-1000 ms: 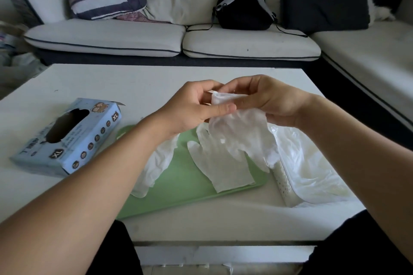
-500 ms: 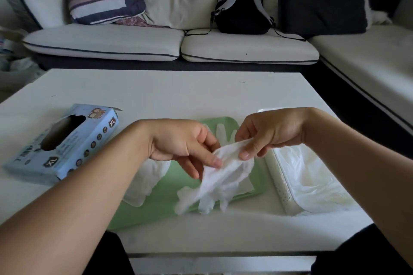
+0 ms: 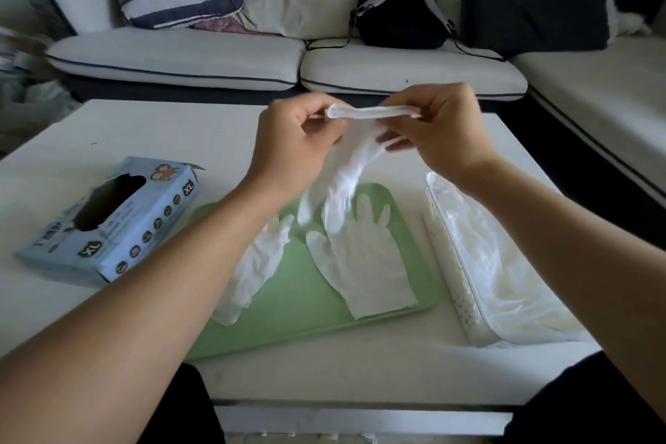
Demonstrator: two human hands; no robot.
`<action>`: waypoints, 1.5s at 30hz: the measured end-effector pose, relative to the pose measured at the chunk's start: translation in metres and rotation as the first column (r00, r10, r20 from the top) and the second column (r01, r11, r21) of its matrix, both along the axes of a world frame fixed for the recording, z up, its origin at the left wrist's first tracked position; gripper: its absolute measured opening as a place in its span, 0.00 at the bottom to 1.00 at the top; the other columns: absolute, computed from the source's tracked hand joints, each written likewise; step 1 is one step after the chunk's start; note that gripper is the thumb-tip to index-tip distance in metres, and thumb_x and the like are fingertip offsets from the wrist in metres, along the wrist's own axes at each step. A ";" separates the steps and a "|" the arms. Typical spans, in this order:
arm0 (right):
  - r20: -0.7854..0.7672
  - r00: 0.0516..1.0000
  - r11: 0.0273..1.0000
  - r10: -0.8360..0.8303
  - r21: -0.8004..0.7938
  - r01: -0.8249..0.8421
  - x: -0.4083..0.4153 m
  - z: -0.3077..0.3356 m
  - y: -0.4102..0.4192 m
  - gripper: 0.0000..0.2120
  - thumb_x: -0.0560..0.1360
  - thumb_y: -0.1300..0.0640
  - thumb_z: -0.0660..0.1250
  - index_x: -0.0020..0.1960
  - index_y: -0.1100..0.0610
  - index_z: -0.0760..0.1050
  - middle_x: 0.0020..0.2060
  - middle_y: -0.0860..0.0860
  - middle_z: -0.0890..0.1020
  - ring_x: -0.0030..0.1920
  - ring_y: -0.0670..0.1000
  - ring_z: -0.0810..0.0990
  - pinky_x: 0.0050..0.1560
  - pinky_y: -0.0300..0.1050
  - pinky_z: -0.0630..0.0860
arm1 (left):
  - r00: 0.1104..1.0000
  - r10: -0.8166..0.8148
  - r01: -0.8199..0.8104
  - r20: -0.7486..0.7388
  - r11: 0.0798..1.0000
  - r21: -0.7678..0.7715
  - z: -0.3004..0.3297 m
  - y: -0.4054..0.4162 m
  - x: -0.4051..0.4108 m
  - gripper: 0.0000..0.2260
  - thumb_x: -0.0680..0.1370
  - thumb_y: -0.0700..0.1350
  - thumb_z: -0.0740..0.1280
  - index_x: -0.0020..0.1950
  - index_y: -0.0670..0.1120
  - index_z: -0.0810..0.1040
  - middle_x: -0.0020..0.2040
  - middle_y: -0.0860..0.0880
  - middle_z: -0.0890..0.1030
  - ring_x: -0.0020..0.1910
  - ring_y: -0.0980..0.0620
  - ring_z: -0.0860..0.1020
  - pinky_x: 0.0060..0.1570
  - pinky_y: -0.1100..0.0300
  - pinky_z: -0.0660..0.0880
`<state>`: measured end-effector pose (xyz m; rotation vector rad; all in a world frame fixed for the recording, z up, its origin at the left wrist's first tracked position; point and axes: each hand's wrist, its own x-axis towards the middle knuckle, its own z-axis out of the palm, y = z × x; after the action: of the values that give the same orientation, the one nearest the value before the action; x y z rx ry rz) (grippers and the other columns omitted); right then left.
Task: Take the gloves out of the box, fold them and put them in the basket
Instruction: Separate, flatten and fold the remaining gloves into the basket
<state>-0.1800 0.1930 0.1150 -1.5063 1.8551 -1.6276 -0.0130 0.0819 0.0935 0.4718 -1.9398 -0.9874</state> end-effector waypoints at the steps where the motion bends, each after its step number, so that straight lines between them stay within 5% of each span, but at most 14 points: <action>1: -0.079 0.997 0.999 -0.001 -0.044 -0.002 0.001 0.001 0.002 0.04 0.75 0.68 0.72 0.48 0.62 0.84 0.38 0.55 0.85 0.39 0.53 0.86 0.40 0.45 0.83 | 1.000 0.003 -0.003 -0.010 0.998 -0.065 0.001 0.000 0.002 0.05 0.78 0.40 0.72 0.50 0.48 0.86 0.43 0.55 0.86 0.45 0.58 0.85 0.47 0.62 0.80; 5: -0.377 0.926 0.989 0.029 0.146 0.029 -0.004 -0.024 0.012 0.04 0.72 0.62 0.77 0.45 0.54 0.86 0.31 0.44 0.82 0.30 0.37 0.77 0.33 0.32 0.71 | 0.964 -0.055 0.064 0.261 0.998 -0.028 -0.024 -0.004 0.010 0.04 0.76 0.43 0.75 0.50 0.49 0.88 0.47 0.52 0.87 0.49 0.52 0.85 0.54 0.54 0.81; 8: -0.408 0.885 0.880 0.224 0.475 -0.003 -0.009 -0.057 0.021 0.06 0.69 0.60 0.79 0.45 0.53 0.87 0.32 0.40 0.82 0.30 0.33 0.76 0.36 0.27 0.69 | 0.757 -0.150 0.129 0.636 0.988 0.079 -0.060 0.000 0.015 0.04 0.75 0.45 0.77 0.49 0.49 0.88 0.47 0.52 0.87 0.49 0.52 0.85 0.56 0.50 0.80; 12: -0.420 0.783 0.713 0.459 0.700 -0.042 -0.001 -0.088 0.033 0.06 0.71 0.61 0.76 0.46 0.53 0.87 0.37 0.44 0.84 0.34 0.39 0.78 0.39 0.27 0.69 | 0.504 -0.226 0.236 0.834 0.964 0.119 -0.097 0.027 0.015 0.07 0.76 0.45 0.76 0.54 0.48 0.87 0.51 0.52 0.87 0.52 0.52 0.83 0.57 0.54 0.79; 17: -0.365 0.785 0.688 0.500 0.718 -0.105 0.005 -0.092 0.042 0.06 0.72 0.61 0.75 0.46 0.53 0.86 0.34 0.37 0.79 0.36 0.33 0.77 0.40 0.27 0.71 | 0.484 -0.122 0.265 0.867 0.964 -0.013 -0.110 0.042 0.015 0.06 0.78 0.45 0.73 0.54 0.51 0.86 0.52 0.55 0.86 0.51 0.53 0.82 0.55 0.55 0.79; 26: -0.333 0.705 0.605 0.626 0.778 -0.170 0.009 -0.087 0.039 0.05 0.74 0.60 0.75 0.49 0.52 0.86 0.40 0.37 0.82 0.38 0.28 0.75 0.43 0.23 0.68 | 0.433 0.023 0.340 0.901 0.922 -0.187 -0.088 0.055 0.010 0.10 0.75 0.37 0.66 0.40 0.48 0.84 0.36 0.49 0.81 0.35 0.48 0.80 0.37 0.53 0.79; 30: -0.323 0.701 0.544 0.636 0.832 -0.110 0.009 -0.092 0.037 0.04 0.73 0.58 0.76 0.46 0.50 0.85 0.35 0.36 0.80 0.36 0.31 0.76 0.40 0.26 0.68 | 0.332 0.059 0.399 0.942 0.896 -0.196 -0.088 0.065 0.011 0.17 0.75 0.34 0.64 0.29 0.47 0.68 0.29 0.48 0.70 0.37 0.41 0.78 0.31 0.55 0.68; 33: -0.315 0.708 0.517 0.632 0.852 -0.083 0.011 -0.091 0.036 0.06 0.73 0.59 0.76 0.48 0.50 0.85 0.34 0.34 0.78 0.36 0.31 0.75 0.38 0.25 0.67 | 0.320 -0.016 0.372 0.947 0.922 -0.110 -0.095 0.056 0.010 0.13 0.75 0.36 0.65 0.31 0.45 0.73 0.31 0.45 0.75 0.31 0.44 0.73 0.33 0.53 0.71; 37: -0.303 0.687 0.447 0.661 0.894 -0.035 0.014 -0.090 0.036 0.08 0.72 0.58 0.76 0.51 0.51 0.85 0.39 0.38 0.81 0.43 0.37 0.78 0.48 0.33 0.71 | 0.283 -0.087 0.367 0.955 0.930 -0.025 -0.093 0.051 0.012 0.06 0.77 0.42 0.67 0.43 0.43 0.82 0.44 0.43 0.84 0.34 0.50 0.72 0.37 0.52 0.75; 42: -0.285 0.618 0.329 0.732 0.943 0.046 0.019 -0.079 0.037 0.10 0.74 0.57 0.72 0.54 0.48 0.84 0.49 0.40 0.83 0.49 0.42 0.78 0.51 0.36 0.72 | 0.228 -0.131 0.382 0.965 0.924 0.035 -0.078 0.057 0.014 0.06 0.76 0.49 0.70 0.52 0.53 0.84 0.48 0.55 0.82 0.46 0.52 0.81 0.46 0.56 0.80; 45: -0.243 0.665 0.312 0.706 0.950 0.016 0.015 -0.068 0.034 0.09 0.76 0.56 0.71 0.55 0.47 0.84 0.51 0.40 0.84 0.51 0.41 0.79 0.56 0.39 0.75 | 0.369 -0.108 0.267 0.923 0.964 0.006 -0.073 0.038 0.010 0.10 0.75 0.52 0.70 0.56 0.56 0.82 0.54 0.53 0.81 0.51 0.51 0.81 0.53 0.53 0.80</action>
<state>-0.1645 0.2273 0.0475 -1.7381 1.8450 0.3566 -0.0027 0.1202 0.0208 0.8541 -3.1426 -0.7274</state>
